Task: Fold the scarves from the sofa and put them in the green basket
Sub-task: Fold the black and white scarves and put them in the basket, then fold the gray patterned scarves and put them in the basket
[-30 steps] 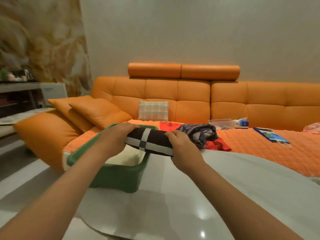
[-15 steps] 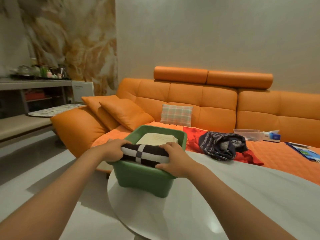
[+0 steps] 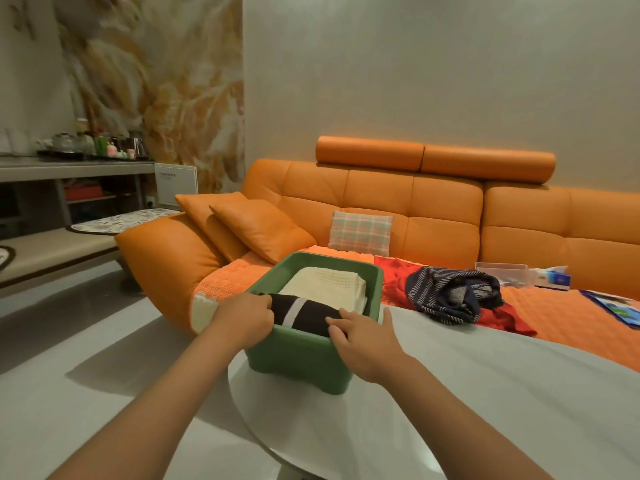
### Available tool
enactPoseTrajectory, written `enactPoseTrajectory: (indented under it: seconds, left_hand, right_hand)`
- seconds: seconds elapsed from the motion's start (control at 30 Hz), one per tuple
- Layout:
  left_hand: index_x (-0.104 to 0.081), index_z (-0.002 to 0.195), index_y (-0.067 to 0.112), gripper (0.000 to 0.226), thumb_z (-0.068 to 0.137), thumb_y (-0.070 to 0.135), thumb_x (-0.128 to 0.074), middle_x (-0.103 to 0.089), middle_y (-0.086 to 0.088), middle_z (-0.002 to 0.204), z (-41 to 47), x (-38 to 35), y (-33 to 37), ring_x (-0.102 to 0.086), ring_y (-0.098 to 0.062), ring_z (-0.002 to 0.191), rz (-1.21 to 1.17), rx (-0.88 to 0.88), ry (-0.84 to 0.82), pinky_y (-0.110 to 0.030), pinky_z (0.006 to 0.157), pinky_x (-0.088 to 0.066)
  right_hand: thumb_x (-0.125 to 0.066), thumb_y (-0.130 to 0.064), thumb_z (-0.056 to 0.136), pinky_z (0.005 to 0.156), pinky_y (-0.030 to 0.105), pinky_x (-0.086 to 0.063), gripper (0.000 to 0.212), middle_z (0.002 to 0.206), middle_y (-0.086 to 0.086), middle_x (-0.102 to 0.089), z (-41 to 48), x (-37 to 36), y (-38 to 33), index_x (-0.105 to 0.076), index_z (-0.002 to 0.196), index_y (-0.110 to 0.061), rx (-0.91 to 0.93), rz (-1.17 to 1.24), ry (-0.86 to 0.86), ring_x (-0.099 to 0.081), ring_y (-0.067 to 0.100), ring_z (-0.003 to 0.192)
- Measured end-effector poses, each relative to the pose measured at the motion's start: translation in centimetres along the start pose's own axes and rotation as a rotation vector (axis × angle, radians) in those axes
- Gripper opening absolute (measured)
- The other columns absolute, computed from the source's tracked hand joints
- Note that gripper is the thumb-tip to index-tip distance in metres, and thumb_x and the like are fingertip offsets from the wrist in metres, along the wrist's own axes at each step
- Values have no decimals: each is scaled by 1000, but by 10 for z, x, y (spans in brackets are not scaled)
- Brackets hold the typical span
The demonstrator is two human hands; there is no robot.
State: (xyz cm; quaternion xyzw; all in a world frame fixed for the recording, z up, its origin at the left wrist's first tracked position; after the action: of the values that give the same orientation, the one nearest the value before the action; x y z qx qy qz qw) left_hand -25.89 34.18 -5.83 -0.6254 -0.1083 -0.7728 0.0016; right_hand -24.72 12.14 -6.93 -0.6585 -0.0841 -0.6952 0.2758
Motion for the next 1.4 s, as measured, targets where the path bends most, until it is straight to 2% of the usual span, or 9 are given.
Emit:
enactPoseTrajectory:
  seconds: [0.17, 0.23, 0.33, 0.43, 0.57, 0.63, 0.83, 1.07, 1.4]
  left_hand:
    - [-62, 104, 17, 23, 93, 18, -41, -55, -7, 109, 7, 16, 17, -47, -22, 92, 170, 81, 122, -33, 76, -39]
    - [-63, 108, 15, 26, 96, 17, -40, -54, -6, 115, 13, 22, 33, -46, -23, 99, 151, -20, 259, -34, 81, -38]
    - [-60, 128, 30, 37, 101, 33, -36, -58, 1, 130, 22, 9, 46, -51, -23, 116, 49, -123, 118, -41, 95, -39]
    - [-38, 149, 39, 48, 103, 49, -26, -44, 2, 151, 27, -11, 36, -41, -26, 136, -24, -47, -143, -47, 110, -33]
    - [-21, 156, 33, 59, 102, 55, -25, -28, -2, 161, 31, -21, 24, -32, -27, 143, -131, 10, -314, -44, 115, -28]
    - [-19, 156, 32, 61, 101, 57, -23, -27, -4, 161, 32, -26, 24, -32, -28, 143, -143, 25, -357, -44, 116, -28]
    - [-23, 155, 32, 63, 100, 62, -22, -33, -7, 158, 33, -27, 27, -35, -31, 140, -74, 34, -353, -47, 113, -29]
    - [-36, 150, 31, 56, 101, 57, -26, -39, 3, 155, 20, 0, 48, -32, -23, 142, -88, -61, 29, -47, 116, -19]
    - [-46, 140, 24, 43, 103, 42, -36, -64, 1, 127, 55, 19, 214, -54, -25, 120, -424, -264, 189, -43, 103, -31]
  right_hand:
    - [-26, -38, 101, 118, 54, 2, 47, 138, -4, -57, 9, 9, -5, -65, 128, -36, 5, -38, -19, -47, 20, 129]
    - [-37, -33, 98, 118, 46, -22, 39, 128, 1, -59, 18, 15, -9, -67, 123, -30, -11, -47, -35, -52, 23, 118]
    - [-45, -32, 97, 96, 41, -49, 33, 123, 8, -53, 32, 23, -14, -59, 124, -20, -41, -73, -25, -53, 26, 107]
    - [-44, -43, 96, 102, 44, -45, 46, 133, 9, -49, 40, 18, -9, -46, 136, -21, -51, -118, -52, -50, 29, 118]
    - [-18, -57, 98, 117, 61, 0, 63, 153, 6, -41, 44, -2, 8, -24, 154, -29, -101, -198, -226, -35, 33, 141]
    - [-14, -59, 98, 117, 60, 8, 63, 156, 4, -38, 47, -5, 12, -20, 156, -33, -112, -190, -274, -30, 33, 145]
    - [-18, -59, 97, 118, 57, -5, 61, 148, 8, -49, 48, -6, 11, -28, 152, -36, -134, -151, -290, -39, 33, 139]
    - [-34, -56, 101, 119, 51, -22, 58, 158, 1, -37, 28, 26, 20, -35, 153, -30, -87, 237, -22, -35, 28, 143]
    - [-45, -43, 103, 105, 35, -39, 49, 147, 4, -52, 5, 82, 166, -48, 146, -18, -218, 324, 137, -50, 22, 131]
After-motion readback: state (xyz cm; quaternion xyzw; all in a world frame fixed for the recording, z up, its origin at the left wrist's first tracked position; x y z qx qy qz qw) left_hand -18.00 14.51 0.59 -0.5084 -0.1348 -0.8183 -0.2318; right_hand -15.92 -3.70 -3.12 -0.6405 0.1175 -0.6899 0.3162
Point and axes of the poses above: each hand's wrist, its own z-axis towards the middle knuckle, its own x-axis out of the back of the hand, y = z × x, the point moved 5 cm from there along z, towards the middle knuckle
